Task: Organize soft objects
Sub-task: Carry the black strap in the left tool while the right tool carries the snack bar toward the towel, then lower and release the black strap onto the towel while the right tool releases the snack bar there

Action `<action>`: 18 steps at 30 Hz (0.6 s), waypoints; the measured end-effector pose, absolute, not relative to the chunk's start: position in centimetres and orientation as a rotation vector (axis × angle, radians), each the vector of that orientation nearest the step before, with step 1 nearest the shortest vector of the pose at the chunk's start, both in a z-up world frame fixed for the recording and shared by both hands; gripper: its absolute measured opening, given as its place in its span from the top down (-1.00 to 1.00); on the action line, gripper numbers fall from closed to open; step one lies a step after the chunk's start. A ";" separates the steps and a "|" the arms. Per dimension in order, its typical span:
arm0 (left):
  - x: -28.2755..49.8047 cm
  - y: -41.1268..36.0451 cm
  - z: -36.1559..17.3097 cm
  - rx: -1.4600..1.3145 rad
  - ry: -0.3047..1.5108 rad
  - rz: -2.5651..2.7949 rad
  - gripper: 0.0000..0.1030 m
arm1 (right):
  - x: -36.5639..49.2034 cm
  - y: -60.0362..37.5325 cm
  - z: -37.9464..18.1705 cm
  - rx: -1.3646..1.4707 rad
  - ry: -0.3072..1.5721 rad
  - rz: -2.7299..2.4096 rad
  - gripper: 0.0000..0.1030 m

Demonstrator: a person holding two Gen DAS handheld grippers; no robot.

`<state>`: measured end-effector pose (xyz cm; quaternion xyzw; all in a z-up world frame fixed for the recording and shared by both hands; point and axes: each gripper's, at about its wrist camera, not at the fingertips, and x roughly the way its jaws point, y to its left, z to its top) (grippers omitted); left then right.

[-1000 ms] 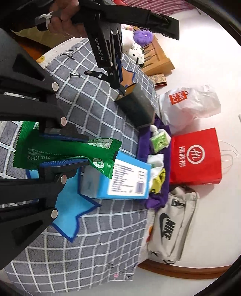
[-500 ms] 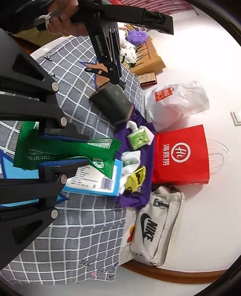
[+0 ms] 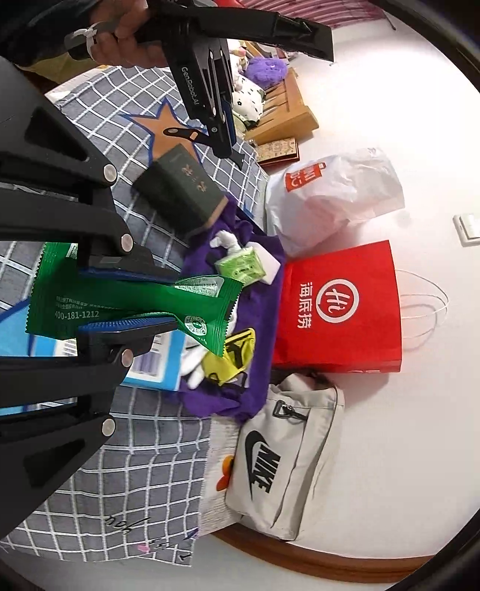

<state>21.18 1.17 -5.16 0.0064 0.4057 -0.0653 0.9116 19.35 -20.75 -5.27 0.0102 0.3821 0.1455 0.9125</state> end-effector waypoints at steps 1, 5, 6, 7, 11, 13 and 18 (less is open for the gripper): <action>21.5 1.3 -5.1 0.010 0.836 -0.134 0.62 | 19.7 -20.8 -5.3 0.019 0.788 0.298 0.65; 22.8 1.4 -5.0 0.009 0.833 -0.128 0.62 | 21.4 -21.0 -5.2 0.021 0.791 0.289 0.65; 23.1 1.3 -5.0 0.012 0.833 -0.127 0.62 | 21.8 -21.1 -5.2 0.019 0.790 0.282 0.65; 23.4 1.3 -5.0 0.012 0.834 -0.129 0.62 | 22.2 -21.1 -5.2 0.017 0.789 0.275 0.65; 24.6 1.2 -5.1 -0.010 0.848 -0.148 0.62 | 23.8 -21.6 -5.1 0.021 0.788 0.249 0.65; 25.3 1.0 -5.2 -0.013 0.853 -0.156 0.62 | 24.6 -21.8 -5.1 0.020 0.784 0.239 0.65; 27.1 0.4 -5.6 -0.010 0.866 -0.159 0.62 | 26.2 -22.0 -5.1 0.034 0.780 0.234 0.65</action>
